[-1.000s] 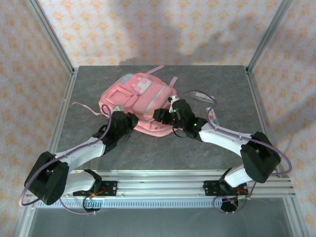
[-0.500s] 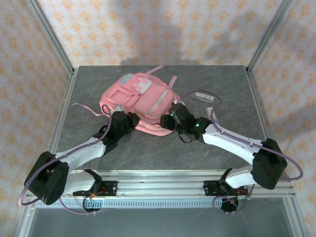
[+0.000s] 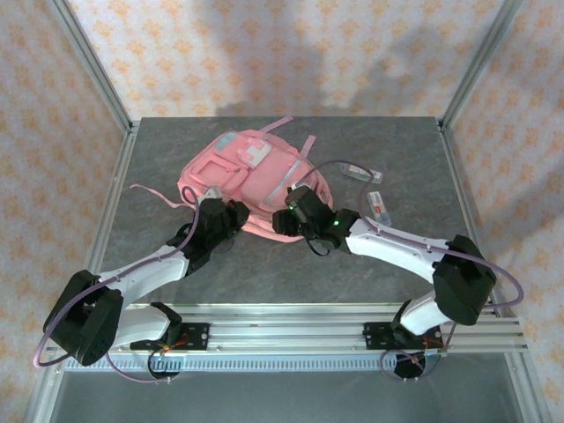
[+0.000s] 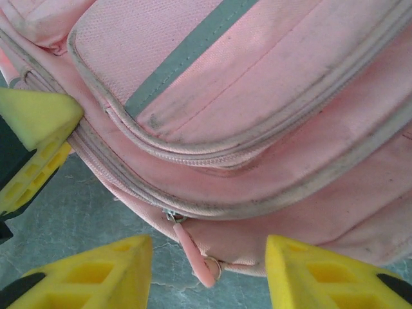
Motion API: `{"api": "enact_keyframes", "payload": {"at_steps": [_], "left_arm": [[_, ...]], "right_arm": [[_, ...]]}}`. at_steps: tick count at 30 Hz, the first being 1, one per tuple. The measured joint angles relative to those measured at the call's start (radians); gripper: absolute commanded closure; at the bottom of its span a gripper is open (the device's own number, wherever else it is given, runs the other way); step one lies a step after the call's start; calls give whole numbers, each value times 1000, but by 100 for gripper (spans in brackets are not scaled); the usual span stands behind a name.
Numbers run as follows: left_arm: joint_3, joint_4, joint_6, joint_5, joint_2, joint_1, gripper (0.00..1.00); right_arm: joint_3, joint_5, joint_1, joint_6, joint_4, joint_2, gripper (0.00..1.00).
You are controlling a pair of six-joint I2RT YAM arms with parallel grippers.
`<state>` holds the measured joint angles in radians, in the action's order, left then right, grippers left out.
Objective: Pack the student bag
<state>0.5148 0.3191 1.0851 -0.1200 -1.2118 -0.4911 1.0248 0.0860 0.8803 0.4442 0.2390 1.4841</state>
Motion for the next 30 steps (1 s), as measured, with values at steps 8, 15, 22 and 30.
{"api": "enact_keyframes", "payload": {"at_steps": [8, 15, 22, 30], "left_arm": [[0, 0, 8, 0, 0, 0, 100], [0, 1, 13, 0, 0, 0, 100], [-2, 4, 14, 0, 0, -1, 100], [-2, 5, 14, 3, -4, -5, 100]], "right_arm": [[13, 19, 0, -18, -18, 57, 68], [23, 19, 1, -30, -14, 79, 86], [45, 48, 6, -39, -12, 115, 78], [60, 40, 8, -44, 7, 133, 100]]}}
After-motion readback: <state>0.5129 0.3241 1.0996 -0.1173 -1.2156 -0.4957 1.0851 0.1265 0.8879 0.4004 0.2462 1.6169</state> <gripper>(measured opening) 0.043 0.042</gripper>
